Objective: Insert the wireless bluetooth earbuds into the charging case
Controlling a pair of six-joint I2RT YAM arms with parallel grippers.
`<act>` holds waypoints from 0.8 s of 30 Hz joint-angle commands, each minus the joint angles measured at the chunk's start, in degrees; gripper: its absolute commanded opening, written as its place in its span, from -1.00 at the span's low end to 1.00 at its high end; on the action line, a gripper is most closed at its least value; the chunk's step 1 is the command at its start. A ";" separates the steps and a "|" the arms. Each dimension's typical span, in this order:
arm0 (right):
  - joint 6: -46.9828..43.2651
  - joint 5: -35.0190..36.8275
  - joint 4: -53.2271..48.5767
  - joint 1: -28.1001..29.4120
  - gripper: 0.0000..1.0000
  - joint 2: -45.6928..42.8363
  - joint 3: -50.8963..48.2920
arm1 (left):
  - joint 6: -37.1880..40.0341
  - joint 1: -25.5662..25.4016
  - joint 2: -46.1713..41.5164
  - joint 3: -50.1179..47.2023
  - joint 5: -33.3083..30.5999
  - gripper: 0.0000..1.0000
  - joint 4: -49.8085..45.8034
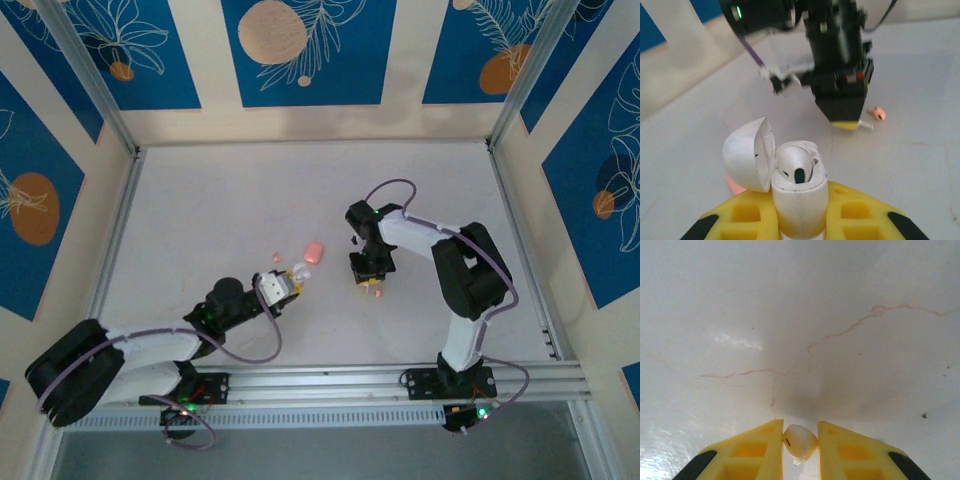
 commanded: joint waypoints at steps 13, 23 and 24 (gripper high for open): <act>3.17 -2.32 23.51 1.62 -0.61 -14.30 -12.55 | -4.19 -0.77 25.86 4.94 3.93 -0.70 22.93; 3.03 -5.87 35.77 2.24 -0.62 -21.16 -19.24 | -8.02 -1.02 36.13 7.94 5.19 -0.70 32.21; 3.13 -6.31 36.97 2.41 -0.62 -21.79 -19.81 | -8.25 -0.95 36.66 8.27 5.19 -0.70 31.98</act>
